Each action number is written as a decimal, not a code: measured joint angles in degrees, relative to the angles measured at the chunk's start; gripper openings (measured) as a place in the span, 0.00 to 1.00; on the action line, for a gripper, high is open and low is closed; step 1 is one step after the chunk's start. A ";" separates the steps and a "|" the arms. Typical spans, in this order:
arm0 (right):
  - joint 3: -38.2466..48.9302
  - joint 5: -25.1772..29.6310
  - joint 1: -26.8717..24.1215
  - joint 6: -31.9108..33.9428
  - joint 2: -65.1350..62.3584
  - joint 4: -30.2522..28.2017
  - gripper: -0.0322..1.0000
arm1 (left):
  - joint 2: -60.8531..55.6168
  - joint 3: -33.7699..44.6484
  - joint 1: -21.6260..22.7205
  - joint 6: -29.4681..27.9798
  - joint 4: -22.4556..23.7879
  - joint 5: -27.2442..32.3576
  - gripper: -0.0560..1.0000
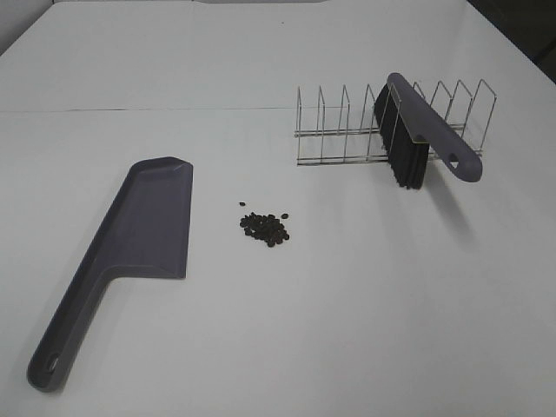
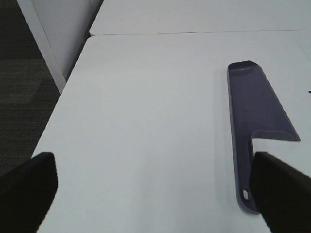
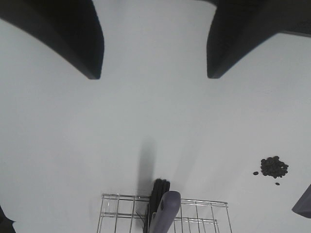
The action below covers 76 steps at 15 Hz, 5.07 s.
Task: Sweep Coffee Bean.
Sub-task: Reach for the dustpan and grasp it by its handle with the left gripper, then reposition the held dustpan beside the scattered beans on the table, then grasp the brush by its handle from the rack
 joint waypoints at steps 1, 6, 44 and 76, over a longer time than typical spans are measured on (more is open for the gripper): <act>0.00 0.00 0.00 0.00 0.00 0.00 0.55 | 0.00 0.00 0.00 0.00 0.00 0.00 0.99; 0.00 0.00 0.00 0.00 0.00 0.00 0.55 | 0.00 0.00 0.00 0.00 0.00 0.00 0.99; 0.00 0.00 0.00 0.00 0.00 0.00 0.55 | 105.20 -17.48 -24.75 -18.11 -0.92 -33.80 0.95; -7.39 0.57 0.00 3.04 18.05 4.70 0.55 | 101.93 -19.88 -24.75 -18.16 0.23 -25.04 0.35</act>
